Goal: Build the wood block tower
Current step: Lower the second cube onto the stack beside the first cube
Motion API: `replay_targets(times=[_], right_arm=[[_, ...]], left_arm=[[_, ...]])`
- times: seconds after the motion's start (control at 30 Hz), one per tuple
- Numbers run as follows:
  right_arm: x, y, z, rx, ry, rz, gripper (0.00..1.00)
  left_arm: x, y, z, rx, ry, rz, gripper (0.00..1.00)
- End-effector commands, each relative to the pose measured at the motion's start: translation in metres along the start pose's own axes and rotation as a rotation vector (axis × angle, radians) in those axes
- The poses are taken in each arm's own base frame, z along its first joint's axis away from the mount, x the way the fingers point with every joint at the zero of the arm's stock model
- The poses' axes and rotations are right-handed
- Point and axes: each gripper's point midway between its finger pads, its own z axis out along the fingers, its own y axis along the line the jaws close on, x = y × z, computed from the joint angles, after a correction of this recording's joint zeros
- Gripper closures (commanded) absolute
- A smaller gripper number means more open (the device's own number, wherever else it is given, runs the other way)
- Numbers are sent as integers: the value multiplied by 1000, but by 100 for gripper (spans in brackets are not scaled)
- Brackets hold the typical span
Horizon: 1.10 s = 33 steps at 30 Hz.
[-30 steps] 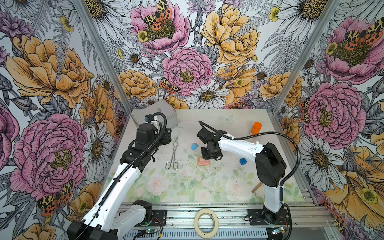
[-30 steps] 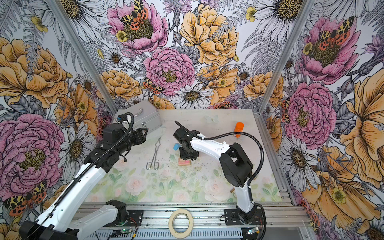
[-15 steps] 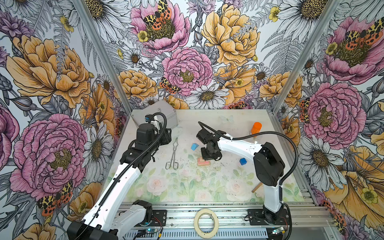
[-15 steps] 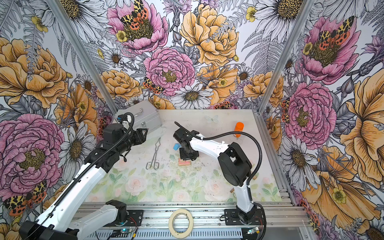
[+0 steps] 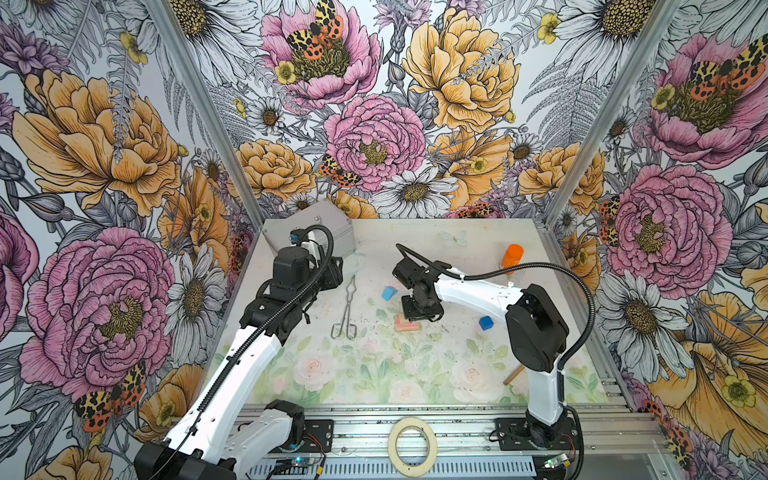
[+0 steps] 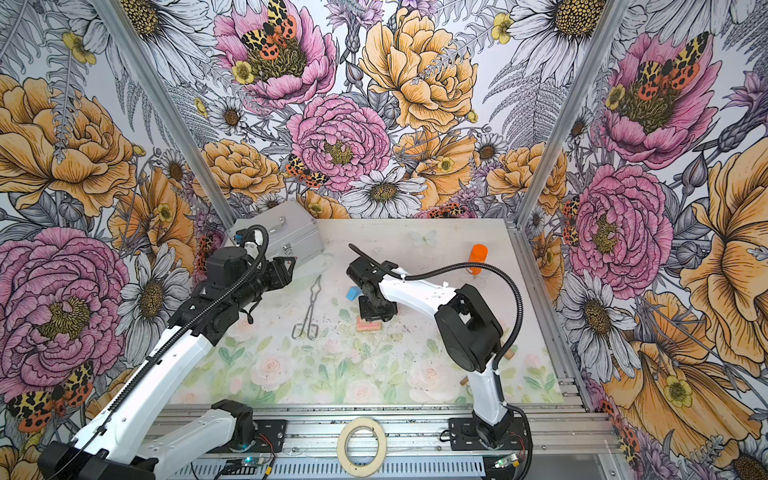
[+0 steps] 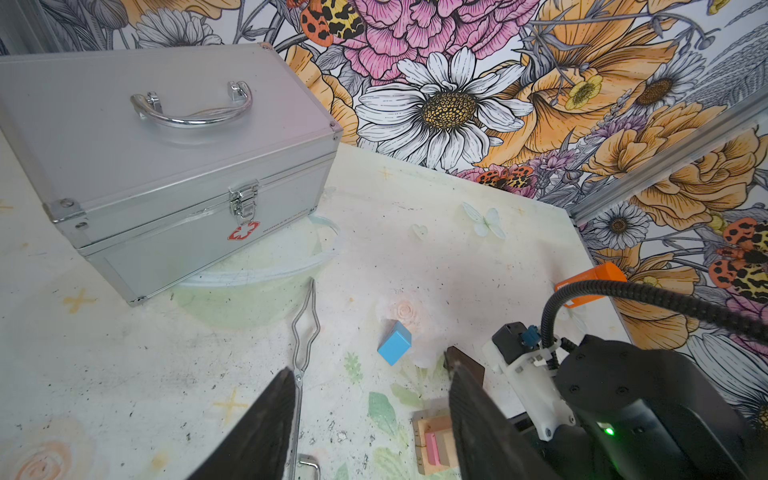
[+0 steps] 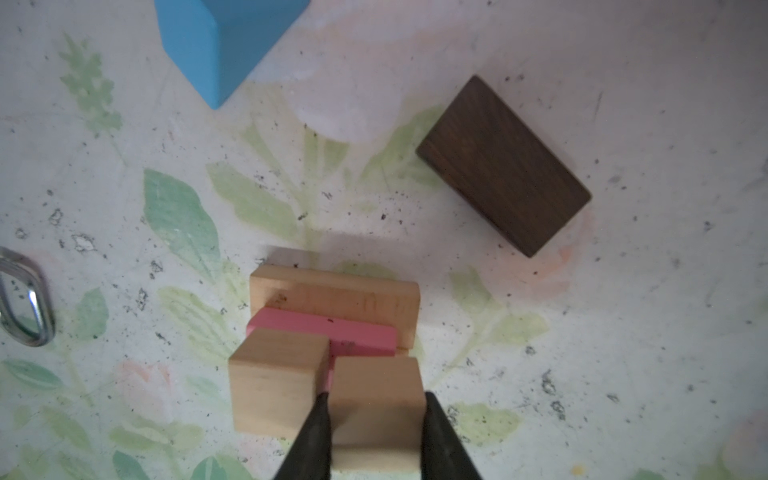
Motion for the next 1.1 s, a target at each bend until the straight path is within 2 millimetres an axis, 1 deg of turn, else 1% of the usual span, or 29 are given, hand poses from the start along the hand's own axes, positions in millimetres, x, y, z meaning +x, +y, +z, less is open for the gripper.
replay_targets(times=[0.0, 0.63, 1.07], right_arm=[[-8, 11, -3, -24, -21, 4, 76], [-7, 12, -1, -29, -15, 6, 72], [-7, 13, 0, -30, -11, 8, 63]], left_arm=[[5, 3, 1, -20, 5, 30, 39], [4, 4, 0, -21, 3, 30, 39], [5, 3, 1, -21, 3, 31, 39]])
